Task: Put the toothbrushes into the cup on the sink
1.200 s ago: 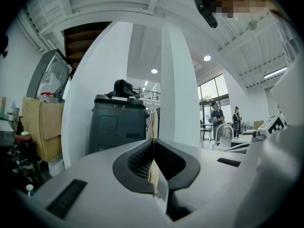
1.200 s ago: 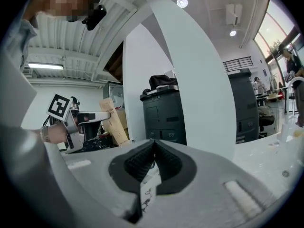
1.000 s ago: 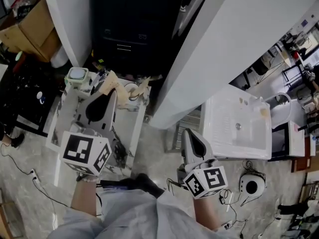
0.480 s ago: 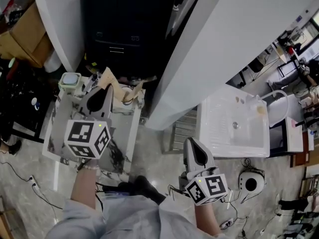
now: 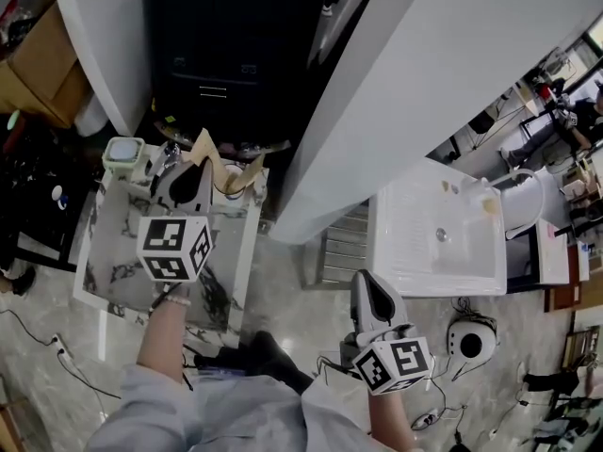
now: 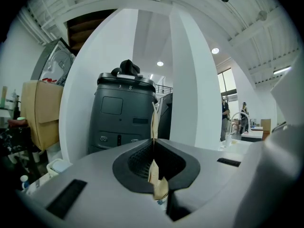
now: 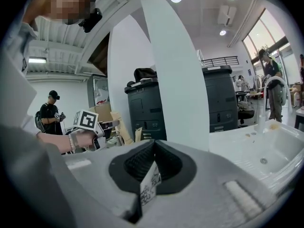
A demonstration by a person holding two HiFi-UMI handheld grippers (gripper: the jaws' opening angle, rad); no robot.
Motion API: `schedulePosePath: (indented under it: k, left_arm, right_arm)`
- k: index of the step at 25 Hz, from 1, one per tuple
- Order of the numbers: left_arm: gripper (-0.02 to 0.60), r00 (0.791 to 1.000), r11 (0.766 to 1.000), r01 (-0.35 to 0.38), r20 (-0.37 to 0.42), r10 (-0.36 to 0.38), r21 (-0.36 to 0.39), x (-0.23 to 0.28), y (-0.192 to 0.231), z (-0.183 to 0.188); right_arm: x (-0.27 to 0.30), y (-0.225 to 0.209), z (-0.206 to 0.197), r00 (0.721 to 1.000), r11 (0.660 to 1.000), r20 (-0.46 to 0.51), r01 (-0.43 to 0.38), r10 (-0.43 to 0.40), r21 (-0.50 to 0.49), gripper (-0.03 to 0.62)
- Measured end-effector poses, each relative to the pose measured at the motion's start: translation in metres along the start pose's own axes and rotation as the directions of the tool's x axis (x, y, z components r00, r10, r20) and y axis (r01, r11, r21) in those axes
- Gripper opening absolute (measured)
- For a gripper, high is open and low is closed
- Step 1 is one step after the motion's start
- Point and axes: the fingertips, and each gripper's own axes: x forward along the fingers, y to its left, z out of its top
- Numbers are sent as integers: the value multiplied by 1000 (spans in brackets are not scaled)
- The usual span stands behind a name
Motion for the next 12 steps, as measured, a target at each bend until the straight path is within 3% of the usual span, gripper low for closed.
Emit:
schedulePosePath:
  k: [12]
  left_arm:
    - [9, 998, 998, -22, -64, 19, -56, 22, 11, -52]
  right_arm:
    - [-8, -7, -14, 999, 999, -33, 32, -31, 4, -2]
